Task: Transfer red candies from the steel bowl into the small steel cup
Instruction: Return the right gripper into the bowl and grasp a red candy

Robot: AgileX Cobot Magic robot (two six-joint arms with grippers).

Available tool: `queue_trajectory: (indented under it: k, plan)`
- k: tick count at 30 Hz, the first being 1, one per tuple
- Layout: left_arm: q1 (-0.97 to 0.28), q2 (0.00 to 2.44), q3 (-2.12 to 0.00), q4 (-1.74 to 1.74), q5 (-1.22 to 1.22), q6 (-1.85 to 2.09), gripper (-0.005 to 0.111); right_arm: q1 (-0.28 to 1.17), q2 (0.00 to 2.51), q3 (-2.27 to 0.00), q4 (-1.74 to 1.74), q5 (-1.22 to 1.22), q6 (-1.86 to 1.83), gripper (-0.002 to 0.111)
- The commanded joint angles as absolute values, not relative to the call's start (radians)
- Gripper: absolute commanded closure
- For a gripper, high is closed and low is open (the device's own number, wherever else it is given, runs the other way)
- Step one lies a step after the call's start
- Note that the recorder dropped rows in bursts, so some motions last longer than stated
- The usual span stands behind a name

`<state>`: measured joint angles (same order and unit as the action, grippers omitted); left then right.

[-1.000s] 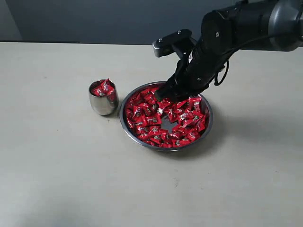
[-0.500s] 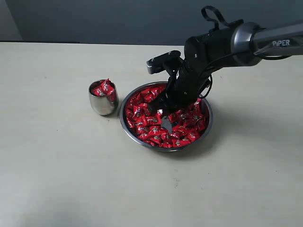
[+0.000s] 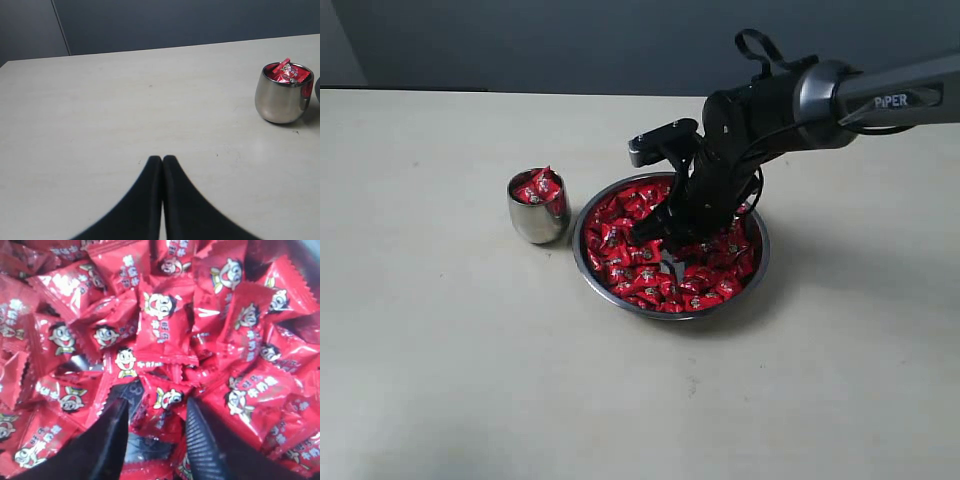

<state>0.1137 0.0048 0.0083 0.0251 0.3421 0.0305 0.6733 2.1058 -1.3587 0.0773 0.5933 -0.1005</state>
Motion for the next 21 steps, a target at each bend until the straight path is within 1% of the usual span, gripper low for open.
queue_trajectory:
  k: [1, 21]
  plan:
    - [0.108, 0.000, 0.000, 0.027, 0.336, 0.029, 0.106, 0.668, 2.104, -1.364, 0.071, 0.585, -0.103, 0.070]
    - [0.108, 0.000, 0.000, 0.027, 0.336, 0.029, 0.106, 0.668, 2.137, -1.364, 0.115, 0.562, -0.103, 0.070]
